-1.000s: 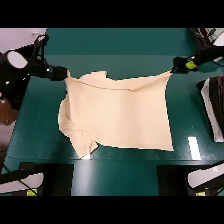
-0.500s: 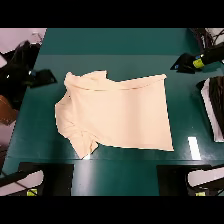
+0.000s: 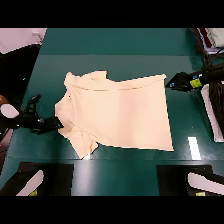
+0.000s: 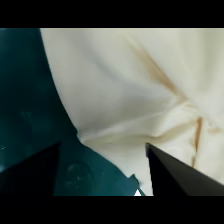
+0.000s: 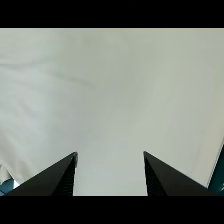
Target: Fold the shirts.
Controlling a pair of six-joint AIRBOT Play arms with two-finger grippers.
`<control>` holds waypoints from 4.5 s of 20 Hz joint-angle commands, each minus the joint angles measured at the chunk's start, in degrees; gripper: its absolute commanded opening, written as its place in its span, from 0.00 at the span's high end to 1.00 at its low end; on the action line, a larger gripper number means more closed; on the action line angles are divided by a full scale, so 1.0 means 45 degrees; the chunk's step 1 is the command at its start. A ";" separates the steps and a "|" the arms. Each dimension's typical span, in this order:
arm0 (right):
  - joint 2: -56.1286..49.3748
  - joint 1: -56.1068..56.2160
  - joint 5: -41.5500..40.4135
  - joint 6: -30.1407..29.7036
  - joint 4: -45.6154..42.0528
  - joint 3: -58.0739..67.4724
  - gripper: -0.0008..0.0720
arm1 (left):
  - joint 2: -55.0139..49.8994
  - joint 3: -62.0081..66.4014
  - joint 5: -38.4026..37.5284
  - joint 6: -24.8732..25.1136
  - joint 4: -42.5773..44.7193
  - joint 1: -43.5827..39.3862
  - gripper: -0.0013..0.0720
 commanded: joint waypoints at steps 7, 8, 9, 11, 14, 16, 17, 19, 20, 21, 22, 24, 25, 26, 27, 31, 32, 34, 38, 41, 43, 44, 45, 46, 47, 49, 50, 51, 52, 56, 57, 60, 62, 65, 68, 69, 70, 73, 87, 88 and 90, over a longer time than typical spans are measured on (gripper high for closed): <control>0.0860 0.0112 -0.0194 -0.0049 0.0044 -0.0729 0.34 | 0.0301 -0.1894 0.2089 -0.0126 -0.1535 0.0010 0.16; 0.0860 0.0112 -0.0165 -0.0049 0.0044 -0.0729 0.34 | 0.0301 -0.1894 0.2351 -0.0131 -0.1617 0.0010 0.16; 0.0860 0.0097 -0.0029 -0.0053 0.0024 -0.0733 0.34 | 0.0301 -0.1889 0.2565 -0.0136 -0.1758 0.0010 0.17; 0.0860 -0.0170 0.0447 -0.0126 -0.0015 -0.0748 0.34 | 0.0301 -0.1778 0.2778 -0.0214 -0.1904 0.0010 0.84; 0.1180 -0.1112 0.0971 -0.0131 -0.0160 -0.1763 0.34 | 0.0306 -0.0865 0.2011 -0.0087 -0.1807 0.0010 0.95; 0.1773 -0.1933 0.0957 -0.0121 -0.1253 -0.3434 0.34 | 0.0461 -0.0146 0.1443 0.0112 -0.1763 0.0010 0.95; 0.2147 -0.2399 0.0967 -0.0121 -0.2205 -0.4512 0.34 | 0.0607 0.0185 0.1277 0.0340 -0.1773 0.0010 0.95; 0.2633 -0.3332 0.1195 -0.0121 -0.3109 -0.6591 0.26 | 0.0675 0.0690 0.0981 0.0369 -0.1821 0.0010 0.95; 0.2705 -0.3827 0.1389 -0.0121 -0.3002 -0.7558 0.25 | 0.0675 0.0840 0.0928 0.0369 -0.1855 0.0010 0.95; 0.2696 -0.4129 0.1486 -0.0121 -0.2861 -0.8354 0.26 | 0.0675 0.0913 0.0967 0.0369 -0.1899 0.0010 0.95; 0.2676 -0.4274 0.1452 -0.0121 -0.2633 -0.9102 0.26 | 0.0675 0.0933 0.1015 0.0364 -0.1914 0.0010 0.95; 0.2671 -0.4104 0.1175 -0.0126 -0.2273 -1.0069 0.30 | 0.0675 0.0928 0.0971 0.0364 -0.1914 0.0010 0.95; 0.2671 -0.3823 0.1069 -0.0126 -0.2176 -1.0350 0.30 | 0.0675 0.0928 0.0967 0.0364 -0.1914 0.0010 0.95; 0.2671 -0.3439 0.0937 -0.0121 -0.2093 -1.0564 0.30 | 0.0675 0.0928 0.0967 0.0369 -0.1914 0.0010 0.95; 0.2671 -0.3041 0.0850 -0.0121 -0.1996 -1.0671 0.30 | 0.0675 0.0928 0.0962 0.0369 -0.1914 0.0010 0.95; 0.2667 -0.1423 0.0185 0.0267 -0.1991 -1.0690 0.38 | 0.0675 0.0928 0.0923 0.0369 -0.1909 0.0010 0.95; 0.2671 -0.1171 0.0083 0.0262 -0.1996 -1.0695 0.40 | 0.0675 0.0928 0.0865 0.0369 -0.1899 0.0010 0.95; 0.2671 -0.0748 -0.0019 0.0257 -0.1996 -1.0695 0.62 | 0.0675 0.0933 0.0709 0.0583 -0.1899 0.0010 0.95; 0.2686 -0.0053 0.0000 -0.0029 -0.1982 -1.0545 0.97 | 0.0675 0.1175 -0.0073 0.0748 -0.1797 0.0010 0.95; 0.3458 0.0253 0.0282 -0.0024 -0.1977 -0.9073 0.97 | 0.0675 0.2749 -0.1088 0.0937 -0.1753 0.0010 0.95; 0.4522 0.0243 0.0291 -0.0005 -0.1991 -0.7125 0.97 | 0.0675 0.4838 -0.1719 0.0937 -0.1700 0.0010 0.95; 0.5071 0.0243 0.0185 -0.0005 -0.1991 -0.5872 0.97 | 0.0675 0.6071 -0.1923 0.0933 -0.1705 0.0010 0.95; 0.5566 0.0243 -0.0097 -0.0005 -0.2001 -0.4532 0.97 | 0.0675 0.7538 -0.2123 0.0928 -0.1705 0.0010 0.95; 0.5965 0.0243 -0.0457 -0.0005 -0.2059 -0.3249 0.97 | 0.0675 0.9088 -0.2288 0.0918 -0.1705 0.0010 0.95; 0.6290 0.0243 -0.0923 -0.0005 -0.2118 -0.1836 0.97 | 0.0675 1.0564 -0.2399 0.0913 -0.1710 0.0010 0.95; 0.6596 0.0243 -0.1559 -0.0010 -0.2118 0.0860 0.97 | 0.0675 1.3804 -0.2521 0.0758 -0.1724 0.0010 0.95; 0.6615 0.0243 -0.1685 -0.0010 -0.2127 0.2089 0.97 | 0.0675 1.5300 -0.2579 0.0544 -0.1719 0.0010 0.95; 0.6615 0.0243 -0.1710 -0.0010 -0.2254 0.3337 0.97 | 0.0675 1.6898 -0.2589 0.0529 -0.1724 0.0010 0.95; 0.6615 0.0243 -0.1666 -0.0005 -0.2555 0.4376 0.97 | 0.0675 1.8316 -0.2565 0.0296 -0.1719 0.0010 0.95; 0.6615 0.0243 -0.1302 0.0568 -0.4347 0.7664 0.97 | 0.0675 2.2323 -0.2050 -0.0452 -0.1715 0.0010 0.95; 0.6615 0.0243 -0.1044 0.0821 -0.4964 0.8267 0.97 | 0.0675 2.2848 -0.1904 -0.0471 -0.1715 0.0010 0.95; 0.6149 0.0243 0.0189 0.1049 -0.6373 0.9797 0.97 | 0.0627 2.3125 -0.1282 -0.0801 -0.1564 0.0010 0.95; 0.5280 0.0243 0.1243 0.1054 -0.6416 1.0564 0.97 | 0.0539 2.2323 -0.1413 -0.0884 -0.1360 0.0010 0.95; 0.3619 0.0243 0.2210 0.1054 -0.6319 0.9802 0.97 | 0.0510 1.8540 -0.1783 -0.0763 -0.1375 0.0010 0.95; 0.1749 0.0243 0.2545 0.1049 -0.6329 0.7587 0.97 | -0.0189 1.4178 -0.2273 -0.0311 -0.1389 0.0010 0.95; 0.0884 0.0243 0.2681 0.1044 -0.6324 0.7053 0.97 | -0.0709 1.2891 -0.2268 -0.0015 -0.1404 0.0010 0.95; 0.0019 0.0248 0.2628 0.1010 -0.6319 0.6543 0.97 | -0.1277 1.1851 -0.2108 0.0044 -0.1389 0.0010 0.95; -0.2584 0.0257 0.2565 0.1001 -0.6295 0.5683 0.97 | -0.3619 0.9899 -0.1127 0.0568 -0.1399 0.0010 0.95; -0.6528 0.0267 -0.1083 0.1035 -0.5319 0.8432 0.97 | -0.8291 1.2366 0.3269 0.2030 -0.2030 -0.0704 0.95; -0.6105 0.0267 -0.1180 0.0971 -0.5314 0.7941 0.97 | -0.8276 1.2692 0.2268 0.2021 -0.1608 -0.0568 0.95; -0.5382 0.0267 -0.1229 0.0855 -0.5343 0.6805 0.97 | -0.8252 1.2866 0.0243 0.1783 -0.0675 -0.0534 0.95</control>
